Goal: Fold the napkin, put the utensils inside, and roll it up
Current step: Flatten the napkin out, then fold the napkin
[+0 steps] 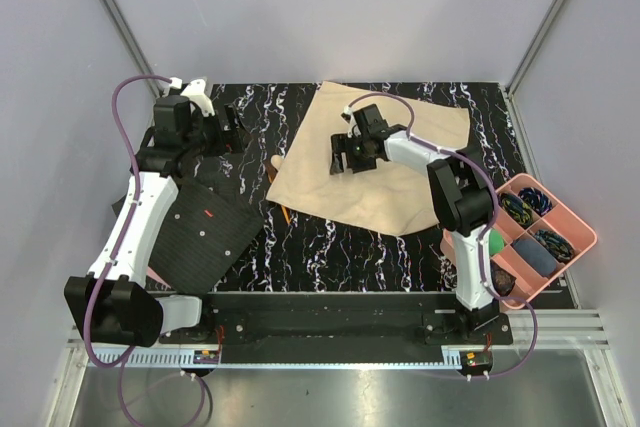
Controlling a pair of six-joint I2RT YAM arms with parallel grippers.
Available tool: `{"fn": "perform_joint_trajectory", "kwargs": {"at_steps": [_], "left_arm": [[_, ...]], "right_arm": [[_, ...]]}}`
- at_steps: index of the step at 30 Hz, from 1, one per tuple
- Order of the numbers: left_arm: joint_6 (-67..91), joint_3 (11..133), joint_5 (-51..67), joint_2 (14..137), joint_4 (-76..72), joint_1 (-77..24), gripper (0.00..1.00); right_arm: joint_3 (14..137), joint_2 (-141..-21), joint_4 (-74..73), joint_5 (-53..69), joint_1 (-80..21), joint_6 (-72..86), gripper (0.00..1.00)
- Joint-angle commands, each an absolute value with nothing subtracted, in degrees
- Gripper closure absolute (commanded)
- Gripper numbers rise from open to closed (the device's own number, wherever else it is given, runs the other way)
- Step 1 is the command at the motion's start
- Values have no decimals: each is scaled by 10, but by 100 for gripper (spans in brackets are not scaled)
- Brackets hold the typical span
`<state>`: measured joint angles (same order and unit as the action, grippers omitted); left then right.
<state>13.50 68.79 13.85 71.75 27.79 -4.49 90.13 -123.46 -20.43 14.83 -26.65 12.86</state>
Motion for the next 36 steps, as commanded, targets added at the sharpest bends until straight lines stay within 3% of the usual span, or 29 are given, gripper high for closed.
{"fn": "perform_joint_trajectory", "kwargs": {"at_steps": [1,6,15,23,36], "left_arm": [[129,692,141,715,271,-41,3],[127,693,143,716,272,-40,3],[129,693,160,717,272,-40,3],[132,692,163,710,270,-41,3],[138,689,172,708,265,-41,3]], "right_arm": [[907,-1161,-227,164,-278,129,20],[821,-1010,-306,60,-270,107,13],[637,-933,-424,-28,-147,151,11],[633,-941,-439,-44,-95,142,8],[659,-958,-413,-9,-94,101,8]]}}
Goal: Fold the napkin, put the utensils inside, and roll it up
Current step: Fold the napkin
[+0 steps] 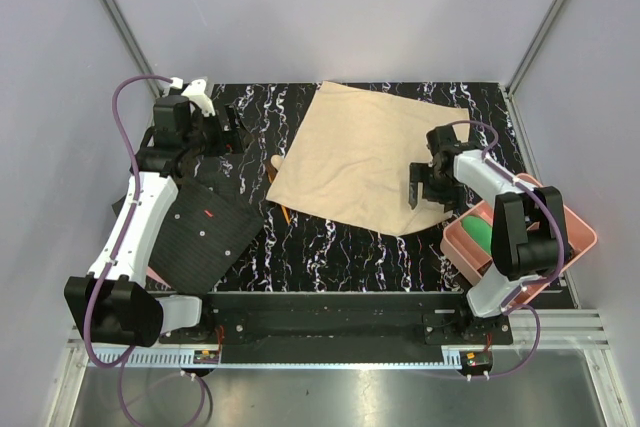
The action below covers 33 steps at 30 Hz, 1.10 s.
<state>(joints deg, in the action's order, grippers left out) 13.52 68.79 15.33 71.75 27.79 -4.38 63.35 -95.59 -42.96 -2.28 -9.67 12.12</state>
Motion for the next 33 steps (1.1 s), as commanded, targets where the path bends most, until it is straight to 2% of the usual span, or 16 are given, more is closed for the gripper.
{"fn": "perform_joint_trajectory", "kwargs": {"at_steps": [1,14,17,18,21,22,23,33], "left_arm": [[138,689,171,709,265,-41,3],[139,689,175,707,264,-41,3],[139,688,175,706,265,-41,3],[138,689,175,707,265,-41,3],[139,689,175,706,265,-41,3],[139,688,174,706,265,-41,3],[140,688,174,706,265,-41,3],[138,688,174,703,265,-41,3]], "right_arm": [[661,-966,-410,-9,-94,99,8],[657,-1001,-401,-2,-94,96,11],[651,-996,-403,18,-94,96,21],[650,-996,-404,26,-94,97,29],[642,-995,-407,40,-94,97,40],[642,-996,-409,43,-94,98,49],[642,-995,-408,45,-94,97,53],[654,-1025,-418,56,-95,93,63]]}}
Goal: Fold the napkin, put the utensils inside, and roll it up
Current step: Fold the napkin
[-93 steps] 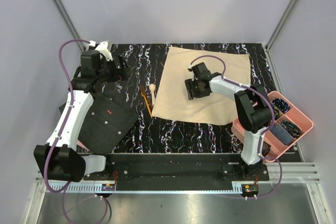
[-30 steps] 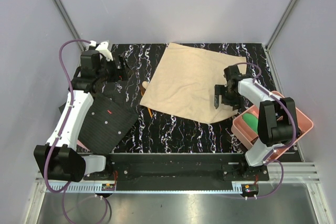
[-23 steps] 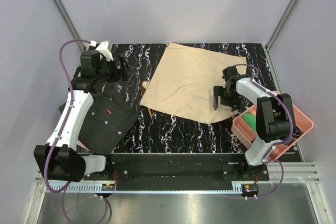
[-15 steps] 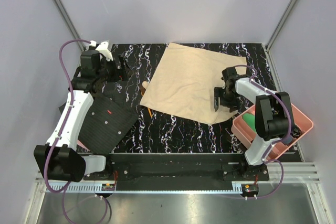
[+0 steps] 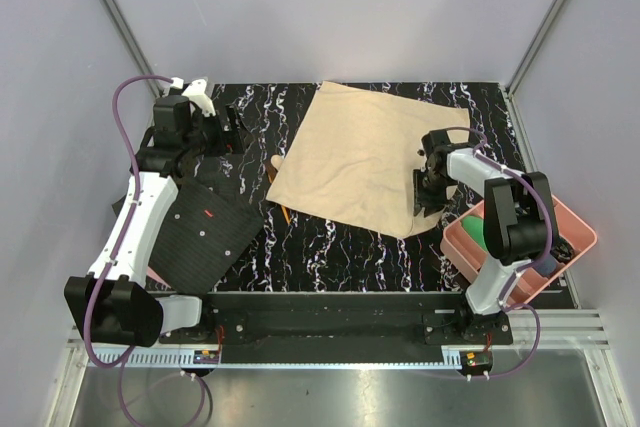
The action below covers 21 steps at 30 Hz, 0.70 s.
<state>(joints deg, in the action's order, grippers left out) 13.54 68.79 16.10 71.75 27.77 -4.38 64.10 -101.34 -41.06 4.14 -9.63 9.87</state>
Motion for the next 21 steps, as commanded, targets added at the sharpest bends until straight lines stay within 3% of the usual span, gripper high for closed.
{"fn": "perform_joint_trajectory", "kwargs": {"at_steps": [1,4,8,11,18,21], "left_arm": [[139,688,173,704,265,-41,3],[139,688,174,705,265,-41,3],[139,688,173,704,265,-41,3],[139,688,172,704,265,-41,3],[139,688,171,703,264,-41,3],[139,688,171,703,265,-41,3]], "right_arm": [[654,-1025,-418,56,-94,94,65],[654,-1025,-418,56,-95,92,81],[654,-1027,-418,62,-95,91,87],[657,-1025,-417,68,-95,92,100],[669,-1019,-407,83,-93,97,100],[659,-1013,-405,68,-95,105,89]]}}
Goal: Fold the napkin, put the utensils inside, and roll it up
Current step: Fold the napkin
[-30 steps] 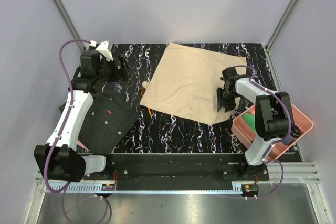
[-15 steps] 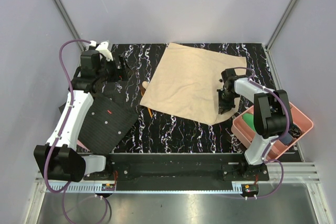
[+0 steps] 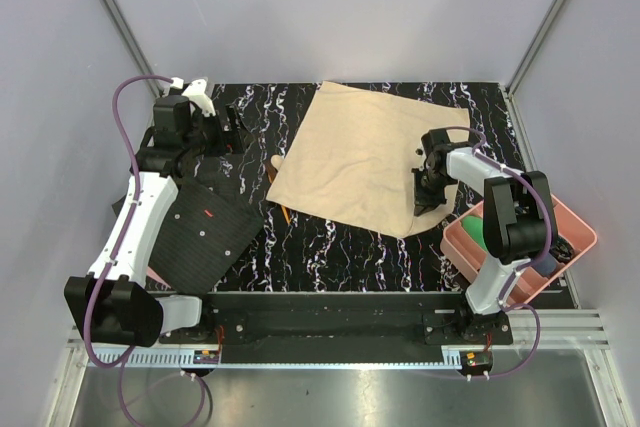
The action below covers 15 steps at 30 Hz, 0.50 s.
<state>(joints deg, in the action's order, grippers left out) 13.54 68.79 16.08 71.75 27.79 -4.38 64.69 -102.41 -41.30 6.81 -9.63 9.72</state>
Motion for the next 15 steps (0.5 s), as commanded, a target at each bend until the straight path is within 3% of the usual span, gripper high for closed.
{"fn": "perform_joint_trajectory", "kwargs": {"at_steps": [1,2,15], "left_arm": [[139,688,171,704,265,-41,3],[139,688,172,705,264,-41,3],[140,688,174,701,265,-41,3]], "right_arm": [[657,-1010,-403,65,-95,108,84],[650,-1007,-402,62,-95,113,79],[635,-1010,-378,49,-95,132,68]]}}
